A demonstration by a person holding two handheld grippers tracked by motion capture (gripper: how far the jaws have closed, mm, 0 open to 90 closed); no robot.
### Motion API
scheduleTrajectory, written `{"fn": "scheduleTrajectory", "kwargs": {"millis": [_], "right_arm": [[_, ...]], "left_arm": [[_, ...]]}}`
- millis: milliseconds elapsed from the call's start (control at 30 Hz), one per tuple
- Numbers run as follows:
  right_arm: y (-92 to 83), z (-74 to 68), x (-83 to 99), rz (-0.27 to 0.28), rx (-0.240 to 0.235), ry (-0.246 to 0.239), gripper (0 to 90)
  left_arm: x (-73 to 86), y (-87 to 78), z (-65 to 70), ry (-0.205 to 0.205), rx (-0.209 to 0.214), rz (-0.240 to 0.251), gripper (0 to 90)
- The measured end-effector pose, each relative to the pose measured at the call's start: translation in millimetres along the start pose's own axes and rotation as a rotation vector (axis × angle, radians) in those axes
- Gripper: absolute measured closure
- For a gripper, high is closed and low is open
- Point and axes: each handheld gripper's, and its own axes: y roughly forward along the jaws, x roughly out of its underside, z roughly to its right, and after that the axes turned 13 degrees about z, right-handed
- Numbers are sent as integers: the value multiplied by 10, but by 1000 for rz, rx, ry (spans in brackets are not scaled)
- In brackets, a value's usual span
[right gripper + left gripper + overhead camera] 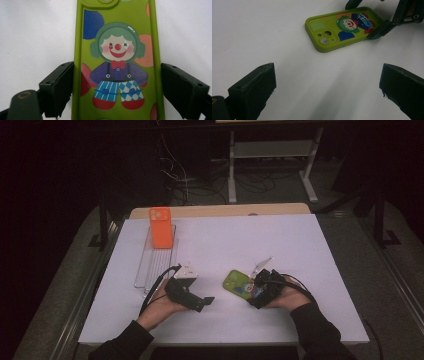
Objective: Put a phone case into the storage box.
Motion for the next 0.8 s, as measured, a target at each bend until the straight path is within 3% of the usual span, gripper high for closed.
{"fn": "scheduleTrajectory", "kwargs": {"millis": [433,533,700,733,800], "right_arm": [[-8,6,2,-6,-12,-4,150],[-43,15,4,5,-39,17,150],[-137,36,-20,33,-35,17,150],[-158,40,-28,33,-34,17,150],[-196,65,-42,35,-31,3,150]], "left_arm": [[0,-2,-4,4,1,-2,5],[-3,1,-4,11,0,-9,4],[-17,-4,-24,29,6,-24,5],[-21,0,-19,7,11,-18,5],[-47,-4,-42,6,31,-27,4]]}}
